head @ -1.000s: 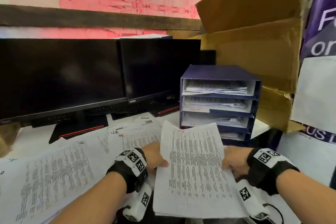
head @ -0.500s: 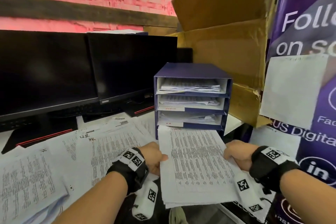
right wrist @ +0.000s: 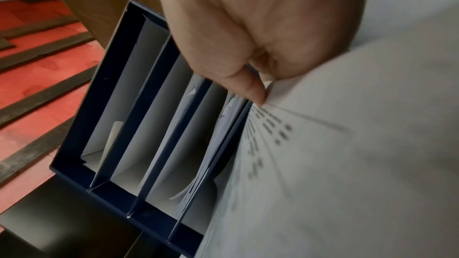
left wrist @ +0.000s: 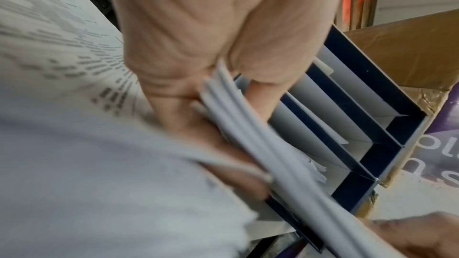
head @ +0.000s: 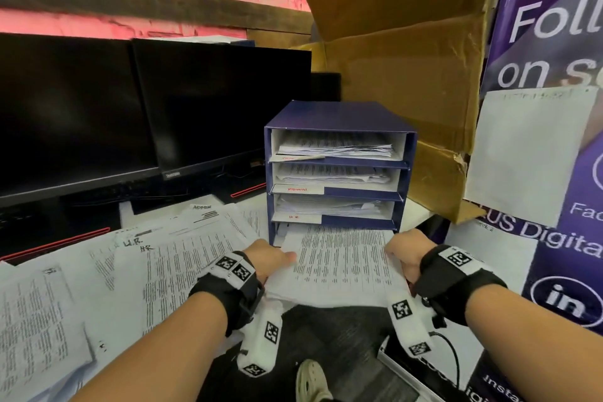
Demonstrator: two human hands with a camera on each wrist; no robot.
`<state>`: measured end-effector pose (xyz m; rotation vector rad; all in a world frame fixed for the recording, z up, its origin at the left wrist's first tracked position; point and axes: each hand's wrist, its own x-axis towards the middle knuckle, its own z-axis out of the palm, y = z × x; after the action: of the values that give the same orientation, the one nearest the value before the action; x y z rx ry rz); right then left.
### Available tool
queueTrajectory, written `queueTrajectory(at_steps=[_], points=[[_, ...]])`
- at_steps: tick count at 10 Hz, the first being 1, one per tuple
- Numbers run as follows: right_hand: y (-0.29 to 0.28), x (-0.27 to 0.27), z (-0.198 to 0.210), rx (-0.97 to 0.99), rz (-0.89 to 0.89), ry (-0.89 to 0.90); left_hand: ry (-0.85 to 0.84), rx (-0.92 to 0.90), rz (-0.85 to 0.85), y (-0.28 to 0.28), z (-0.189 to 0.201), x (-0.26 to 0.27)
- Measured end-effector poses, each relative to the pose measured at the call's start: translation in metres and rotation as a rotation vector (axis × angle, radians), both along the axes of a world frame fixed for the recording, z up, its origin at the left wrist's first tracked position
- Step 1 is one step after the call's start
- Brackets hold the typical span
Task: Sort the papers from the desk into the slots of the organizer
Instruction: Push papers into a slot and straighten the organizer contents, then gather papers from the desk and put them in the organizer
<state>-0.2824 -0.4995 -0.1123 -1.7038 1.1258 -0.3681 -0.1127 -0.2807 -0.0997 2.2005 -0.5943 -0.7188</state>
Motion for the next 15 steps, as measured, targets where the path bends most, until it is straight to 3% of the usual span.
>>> queueTrajectory(at_steps=[1,2,3,4,5,6,8,10,11,12,14,15], points=[[0.002,0.005,0.002,-0.010,-0.079,-0.047,0.168,-0.160,0.065,0.004,-0.004,-0.004],[0.016,0.000,0.007,0.068,-0.021,0.022,0.241,-0.317,0.164,-0.001,-0.007,0.001],[0.030,-0.017,0.014,0.281,0.151,0.169,0.278,-0.413,0.244,-0.013,-0.007,0.008],[0.029,-0.018,0.012,0.306,0.144,0.069,0.381,-0.514,0.292,-0.024,-0.003,0.009],[0.028,-0.001,0.011,0.421,0.001,-0.216,0.483,-0.572,0.305,-0.031,-0.001,0.013],[0.028,0.020,0.004,0.546,-0.173,-0.449,0.460,-0.515,0.259,-0.030,0.000,0.015],[0.022,0.049,-0.014,0.374,-0.167,-0.416,0.343,-0.394,0.147,-0.016,0.000,0.017],[0.045,0.050,0.006,0.302,0.013,-0.163,0.308,-0.384,0.208,0.012,0.023,0.022],[0.073,0.050,0.031,0.236,0.218,0.018,0.207,-0.306,0.251,0.027,0.028,0.033],[0.099,0.067,0.044,0.092,0.419,0.074,0.129,-0.200,0.314,0.047,0.033,0.048],[0.150,0.120,0.045,-0.283,0.772,0.363,-0.026,-0.098,0.470,0.123,0.044,0.089],[0.164,0.138,0.045,-0.399,0.806,0.470,-0.161,0.045,0.533,0.165,0.042,0.106]])
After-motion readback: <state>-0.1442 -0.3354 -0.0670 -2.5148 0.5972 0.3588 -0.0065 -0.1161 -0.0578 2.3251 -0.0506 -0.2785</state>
